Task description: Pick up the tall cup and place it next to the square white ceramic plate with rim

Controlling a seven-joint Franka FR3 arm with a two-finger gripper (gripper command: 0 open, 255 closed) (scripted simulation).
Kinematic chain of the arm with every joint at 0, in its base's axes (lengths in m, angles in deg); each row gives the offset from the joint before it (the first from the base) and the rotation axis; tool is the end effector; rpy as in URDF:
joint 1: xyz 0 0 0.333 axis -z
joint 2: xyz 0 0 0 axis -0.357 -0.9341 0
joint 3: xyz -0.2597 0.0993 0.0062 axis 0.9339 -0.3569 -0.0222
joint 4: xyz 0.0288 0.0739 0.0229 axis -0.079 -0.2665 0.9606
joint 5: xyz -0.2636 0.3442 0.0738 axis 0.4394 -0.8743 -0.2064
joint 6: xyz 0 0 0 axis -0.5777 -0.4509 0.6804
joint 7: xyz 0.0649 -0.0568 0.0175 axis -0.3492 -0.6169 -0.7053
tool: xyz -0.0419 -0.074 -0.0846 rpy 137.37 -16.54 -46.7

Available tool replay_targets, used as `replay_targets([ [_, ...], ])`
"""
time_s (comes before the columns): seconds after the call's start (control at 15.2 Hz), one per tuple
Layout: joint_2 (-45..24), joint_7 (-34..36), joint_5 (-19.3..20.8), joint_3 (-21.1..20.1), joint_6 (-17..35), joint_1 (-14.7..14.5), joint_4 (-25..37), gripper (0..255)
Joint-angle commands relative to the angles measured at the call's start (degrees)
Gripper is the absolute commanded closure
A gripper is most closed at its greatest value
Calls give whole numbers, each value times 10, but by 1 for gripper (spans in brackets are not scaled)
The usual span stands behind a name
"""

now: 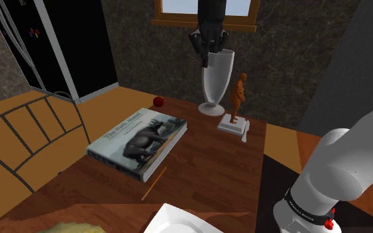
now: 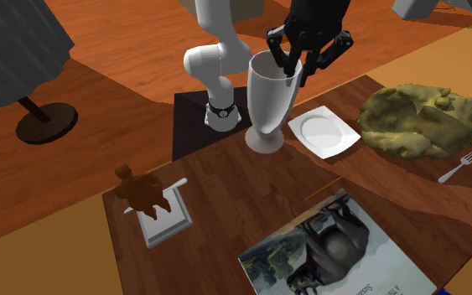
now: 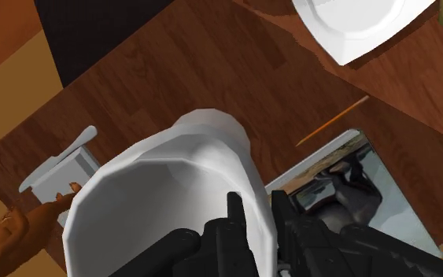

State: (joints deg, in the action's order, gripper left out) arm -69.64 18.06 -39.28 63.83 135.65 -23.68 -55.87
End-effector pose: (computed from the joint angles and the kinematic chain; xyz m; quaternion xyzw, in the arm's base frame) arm 0.4658 0.1307 0.6514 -0.9938 0.1079 0.0249 0.0002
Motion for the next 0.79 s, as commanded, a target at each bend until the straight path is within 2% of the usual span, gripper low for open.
replay_targets([
  [0.0, 16, 25, -9, -16, -2, -9, -12, 255],
  [0.73, 72, 170, -70, -115, -10, -55, -43, 255],
])
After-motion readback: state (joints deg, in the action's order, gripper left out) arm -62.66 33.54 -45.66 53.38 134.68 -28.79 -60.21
